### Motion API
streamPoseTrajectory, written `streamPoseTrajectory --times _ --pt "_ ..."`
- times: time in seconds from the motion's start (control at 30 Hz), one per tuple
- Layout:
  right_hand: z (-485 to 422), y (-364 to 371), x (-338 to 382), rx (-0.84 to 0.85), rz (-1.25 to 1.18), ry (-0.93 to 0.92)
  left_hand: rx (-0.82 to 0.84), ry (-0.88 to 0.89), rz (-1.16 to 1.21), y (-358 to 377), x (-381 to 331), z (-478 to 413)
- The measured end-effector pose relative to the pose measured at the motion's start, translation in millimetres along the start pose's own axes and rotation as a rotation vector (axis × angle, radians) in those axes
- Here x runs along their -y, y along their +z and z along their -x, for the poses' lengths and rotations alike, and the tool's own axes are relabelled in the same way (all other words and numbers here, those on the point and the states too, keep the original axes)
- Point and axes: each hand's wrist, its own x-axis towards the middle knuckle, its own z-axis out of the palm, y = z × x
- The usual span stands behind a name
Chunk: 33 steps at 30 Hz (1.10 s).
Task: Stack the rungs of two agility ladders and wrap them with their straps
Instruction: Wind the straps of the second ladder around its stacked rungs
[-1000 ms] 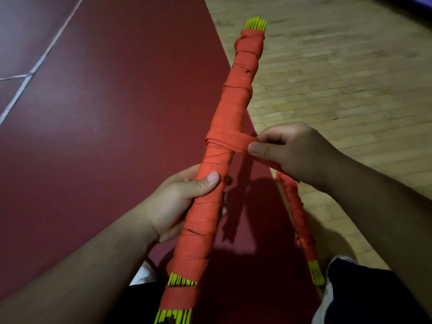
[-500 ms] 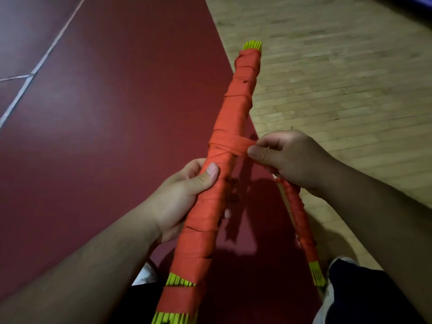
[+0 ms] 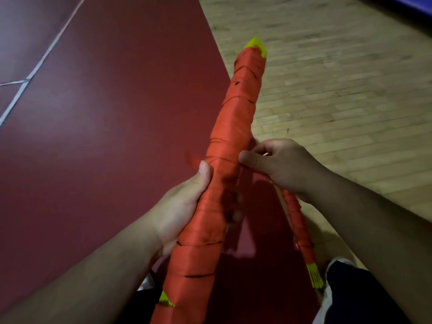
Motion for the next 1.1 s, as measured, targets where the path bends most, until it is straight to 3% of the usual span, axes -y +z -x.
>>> streamPoseTrajectory --times 0.17,0.3,0.43,0.53,0.73,1.1 --pt "-2.6 -8.4 -4.7 0.148 -0.232 -0.017 0.035 0.056 0.04 -5.7 -4.7 -1.1" --pt "-2.3 -3.6 -9.5 0.209 -0.359 -0.04 -0.052 0.07 0.027 -2.5 -2.8 -3.0" --pt "-3.3 -3.0 -11.1 0.202 -0.246 -0.074 -0.186 0.054 -0.083 1.9 -3.0 -2.0" --pt "-2.4 -2.5 -11.8 0.216 -0.185 -0.046 -0.066 0.099 -0.167 1.2 -1.0 0.5" --pt "-3.3 -12.1 -10.6 0.186 0.073 -0.065 0.042 0.067 -0.077 -6.2 -7.5 2.8" --pt "-1.2 1.8 -5.1 0.037 -0.01 -0.129 0.221 -0.083 0.103 -5.5 -12.0 4.7"
